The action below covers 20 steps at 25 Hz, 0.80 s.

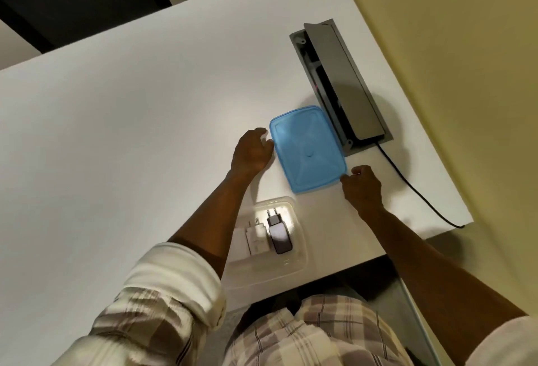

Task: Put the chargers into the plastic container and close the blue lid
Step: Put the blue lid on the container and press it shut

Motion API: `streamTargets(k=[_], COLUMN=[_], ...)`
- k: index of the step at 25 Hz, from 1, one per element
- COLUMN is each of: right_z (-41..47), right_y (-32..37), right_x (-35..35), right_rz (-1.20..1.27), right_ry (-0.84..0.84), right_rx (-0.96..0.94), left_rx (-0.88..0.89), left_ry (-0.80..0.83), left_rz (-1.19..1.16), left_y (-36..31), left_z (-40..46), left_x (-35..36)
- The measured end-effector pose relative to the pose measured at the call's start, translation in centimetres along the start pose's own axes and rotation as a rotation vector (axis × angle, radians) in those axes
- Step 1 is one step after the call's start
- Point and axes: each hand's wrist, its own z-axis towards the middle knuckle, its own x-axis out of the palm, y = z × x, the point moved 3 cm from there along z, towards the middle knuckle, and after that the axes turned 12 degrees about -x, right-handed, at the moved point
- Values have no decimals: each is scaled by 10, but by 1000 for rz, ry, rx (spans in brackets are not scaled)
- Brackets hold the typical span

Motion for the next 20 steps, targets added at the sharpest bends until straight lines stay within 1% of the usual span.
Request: streamTargets(k=[3, 7, 10, 13, 16, 18, 20], right_z=[8, 12, 11, 5, -7, -15, -23], right_y=[0, 2, 7, 19, 38, 52, 63], right_x=[3, 6, 9, 10, 6, 1, -3], right_rz=[88, 218, 215, 213, 302, 364, 396], right_ry=[15, 28, 27, 23, -20, -55, -70], right_rx=[30, 92, 82, 34, -26, -57, -115], left_rx=[10, 15, 17, 21, -18, -36, -57], left_ry=[17, 62, 29, -25, -73, -126, -139], left_rz=[43, 169, 150, 71, -27, -142, -279], left_y=[-21, -31, -34, -30, -22, -13, -2], left_z=[28, 51, 50, 38, 17, -2, -25], left_x=[4, 14, 13, 3, -19, -37, -52])
